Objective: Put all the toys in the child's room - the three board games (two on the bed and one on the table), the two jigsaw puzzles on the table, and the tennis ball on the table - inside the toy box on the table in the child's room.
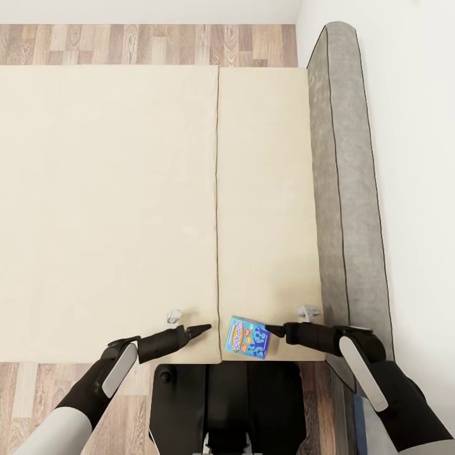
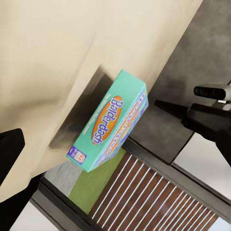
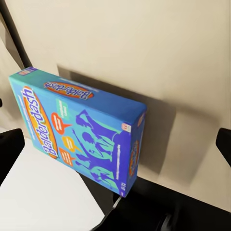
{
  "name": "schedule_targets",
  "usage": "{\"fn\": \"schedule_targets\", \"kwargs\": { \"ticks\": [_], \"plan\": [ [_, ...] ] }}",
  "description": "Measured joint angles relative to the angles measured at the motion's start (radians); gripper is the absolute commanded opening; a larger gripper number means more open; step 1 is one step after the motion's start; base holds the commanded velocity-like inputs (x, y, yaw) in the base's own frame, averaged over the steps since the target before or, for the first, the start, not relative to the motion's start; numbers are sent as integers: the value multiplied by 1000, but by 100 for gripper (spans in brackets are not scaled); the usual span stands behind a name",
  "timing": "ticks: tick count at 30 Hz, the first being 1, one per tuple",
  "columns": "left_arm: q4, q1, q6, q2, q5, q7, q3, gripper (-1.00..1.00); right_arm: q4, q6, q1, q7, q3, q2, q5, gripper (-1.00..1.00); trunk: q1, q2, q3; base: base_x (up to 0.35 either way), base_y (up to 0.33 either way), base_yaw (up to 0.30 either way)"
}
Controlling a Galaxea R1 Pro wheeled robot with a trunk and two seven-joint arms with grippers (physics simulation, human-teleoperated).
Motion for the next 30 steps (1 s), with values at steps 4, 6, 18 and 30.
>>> {"fn": "schedule_targets", "kwargs": {
  "ticks": [4, 6, 18, 30],
  "plan": [
    [0, 0, 3, 0, 0, 0, 3, 100, 2, 0, 1, 0, 0, -1, 0, 100, 0, 0, 0, 0, 0, 0],
    [1, 0, 6, 1, 1, 0, 5, 100, 3, 0, 2, 0, 0, -1, 0, 100, 0, 0, 0, 0, 0, 0],
    [1, 1, 23, 1, 0, -2, 7, 100, 5, 0, 2, 1, 0, 0, 0, 100, 42, -77, -34, 0, 0, 0],
    [0, 1, 21, 0, 0, -2, 7, 100, 5, 0, 2, 2, 0, 1, 1, 100, 88, -161, -72, 0, 0, 0]
  ]
}}
